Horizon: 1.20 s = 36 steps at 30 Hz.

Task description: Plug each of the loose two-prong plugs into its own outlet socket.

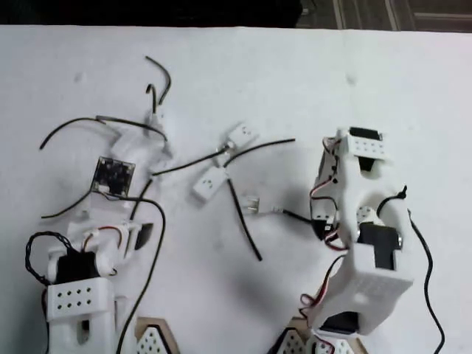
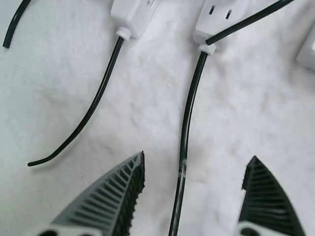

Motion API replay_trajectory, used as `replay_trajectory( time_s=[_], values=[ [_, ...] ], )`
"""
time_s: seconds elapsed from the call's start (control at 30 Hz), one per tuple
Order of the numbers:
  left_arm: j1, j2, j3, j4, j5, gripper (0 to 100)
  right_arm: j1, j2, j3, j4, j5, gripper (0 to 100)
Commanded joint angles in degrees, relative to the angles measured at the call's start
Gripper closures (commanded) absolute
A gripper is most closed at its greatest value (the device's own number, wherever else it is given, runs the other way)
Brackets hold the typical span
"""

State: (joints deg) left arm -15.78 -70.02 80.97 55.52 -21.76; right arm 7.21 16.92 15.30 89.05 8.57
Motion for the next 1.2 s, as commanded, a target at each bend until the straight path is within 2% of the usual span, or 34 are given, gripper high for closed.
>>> replay_trajectory(
  time_s=[0.0,0.17,0.6,0.73,0.9,1.0,1.17],
  values=[
    [-0.4,-0.84,-0.18,-0.79,0.18,68,1.54,4.62,-1.41,-8.66,3.43,98.1],
    [-0.13,-0.92,0.44,-1.14,0.18,68,1.36,11.03,-12.4,-15.16,8.09,98.1],
    [-0.4,-0.92,0.44,-1.14,0.18,68,-4.88,24.66,-50.9,-13.67,8.79,98.1],
    [-0.31,-0.92,0.44,-1.14,0.18,68,-6.55,24.75,-55.91,-5.93,8.79,98.1],
    [-0.31,-0.92,0.44,-1.14,0.18,68,-8.04,24.75,-62.07,9.01,8.35,98.1],
    [-0.4,-0.92,0.44,-1.14,0.18,68,-7.43,24.22,-62.42,9.63,8.0,98.1],
    [-0.4,-0.92,0.44,-1.14,0.18,68,-6.64,19.91,-55.82,9.71,2.02,98.1]
  ],
)
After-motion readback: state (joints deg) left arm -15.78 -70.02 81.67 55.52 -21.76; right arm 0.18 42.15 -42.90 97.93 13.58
